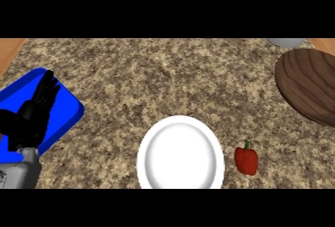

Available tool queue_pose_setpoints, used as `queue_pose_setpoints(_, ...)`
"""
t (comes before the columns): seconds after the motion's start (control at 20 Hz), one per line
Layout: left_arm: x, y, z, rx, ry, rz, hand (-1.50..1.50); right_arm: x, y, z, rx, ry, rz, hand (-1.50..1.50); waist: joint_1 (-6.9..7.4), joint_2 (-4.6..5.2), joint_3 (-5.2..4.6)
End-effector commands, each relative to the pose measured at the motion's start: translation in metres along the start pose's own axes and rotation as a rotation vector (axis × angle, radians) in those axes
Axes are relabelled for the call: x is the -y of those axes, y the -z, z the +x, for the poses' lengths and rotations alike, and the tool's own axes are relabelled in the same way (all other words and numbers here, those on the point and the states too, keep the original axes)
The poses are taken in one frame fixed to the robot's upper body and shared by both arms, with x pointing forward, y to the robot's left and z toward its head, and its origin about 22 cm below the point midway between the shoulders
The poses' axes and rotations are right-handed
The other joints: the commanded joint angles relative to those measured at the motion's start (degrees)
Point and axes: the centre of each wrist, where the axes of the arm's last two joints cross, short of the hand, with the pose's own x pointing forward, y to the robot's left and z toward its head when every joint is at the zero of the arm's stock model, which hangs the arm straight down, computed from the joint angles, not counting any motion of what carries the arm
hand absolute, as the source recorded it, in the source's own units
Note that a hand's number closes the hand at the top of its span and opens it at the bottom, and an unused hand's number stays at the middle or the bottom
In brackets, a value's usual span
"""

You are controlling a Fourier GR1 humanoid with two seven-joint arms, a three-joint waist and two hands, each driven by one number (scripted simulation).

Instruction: Pick the tomato from the plate and place it in the bowl

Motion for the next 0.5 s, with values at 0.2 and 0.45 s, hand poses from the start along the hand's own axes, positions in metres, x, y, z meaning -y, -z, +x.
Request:
queue_pose_setpoints(0.2, 0.006, 0.009, 0.000, -0.003, -0.003, -0.023, 0.00, -0.028, 0.033, -0.056, -0.039, 0.013, 0.018, 1.50, 1.66, 0.49, 0.06)
queue_pose_setpoints(0.45, 0.003, 0.007, 0.002, 0.015, 0.009, -0.024, 0.00, -0.047, 0.043, -0.078, -0.020, 0.028, -0.013, 1.50, 1.69, 0.55, 0.10)
